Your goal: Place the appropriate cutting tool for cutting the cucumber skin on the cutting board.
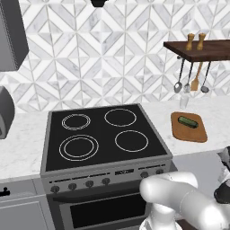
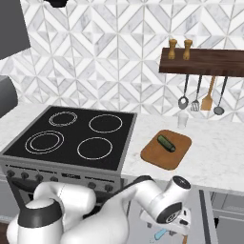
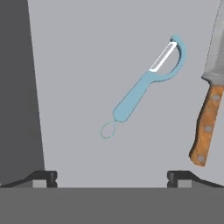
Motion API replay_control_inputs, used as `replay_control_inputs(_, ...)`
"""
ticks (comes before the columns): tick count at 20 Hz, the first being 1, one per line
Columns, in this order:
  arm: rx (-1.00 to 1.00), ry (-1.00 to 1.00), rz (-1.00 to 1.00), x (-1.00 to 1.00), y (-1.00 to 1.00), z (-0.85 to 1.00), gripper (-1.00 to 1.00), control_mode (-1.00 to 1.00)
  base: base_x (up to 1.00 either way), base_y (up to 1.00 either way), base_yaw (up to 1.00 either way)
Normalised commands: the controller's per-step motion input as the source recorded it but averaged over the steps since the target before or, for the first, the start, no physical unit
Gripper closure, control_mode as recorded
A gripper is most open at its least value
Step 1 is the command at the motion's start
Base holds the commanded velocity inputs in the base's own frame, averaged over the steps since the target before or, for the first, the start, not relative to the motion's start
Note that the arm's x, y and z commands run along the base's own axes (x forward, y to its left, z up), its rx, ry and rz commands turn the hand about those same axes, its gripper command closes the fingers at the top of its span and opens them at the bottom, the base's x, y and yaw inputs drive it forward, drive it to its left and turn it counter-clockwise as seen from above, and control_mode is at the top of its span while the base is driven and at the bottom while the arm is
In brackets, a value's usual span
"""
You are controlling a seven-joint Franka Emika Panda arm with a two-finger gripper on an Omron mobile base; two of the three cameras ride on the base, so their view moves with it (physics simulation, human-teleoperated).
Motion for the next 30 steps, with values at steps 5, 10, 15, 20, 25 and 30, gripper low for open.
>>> replay_control_inputs(5, 0.00, 0.10, -0.29, 0.26, 0.01, -0.16, -1.00, -1.00, 0.00, 0.00, 0.00)
replay_control_inputs(10, 0.00, 0.10, -0.25, 0.22, 0.00, -0.26, -1.00, -1.00, 0.00, 0.00, 0.00)
replay_control_inputs(15, 0.00, 0.07, -0.13, 0.24, -0.15, -0.31, -1.00, -1.00, 0.00, 0.00, 0.00)
replay_control_inputs(20, 0.00, 0.06, -0.07, 0.25, -0.16, -0.37, -1.00, -1.00, 0.00, 0.00, 0.00)
replay_control_inputs(25, 0.00, 0.06, -0.03, 0.11, -0.03, -0.36, -1.00, -1.00, 0.00, 0.00, 0.00)
replay_control_inputs(30, 0.00, 0.04, -0.02, 0.01, 0.00, -0.34, -1.00, -1.00, 0.00, 0.00, 0.00)
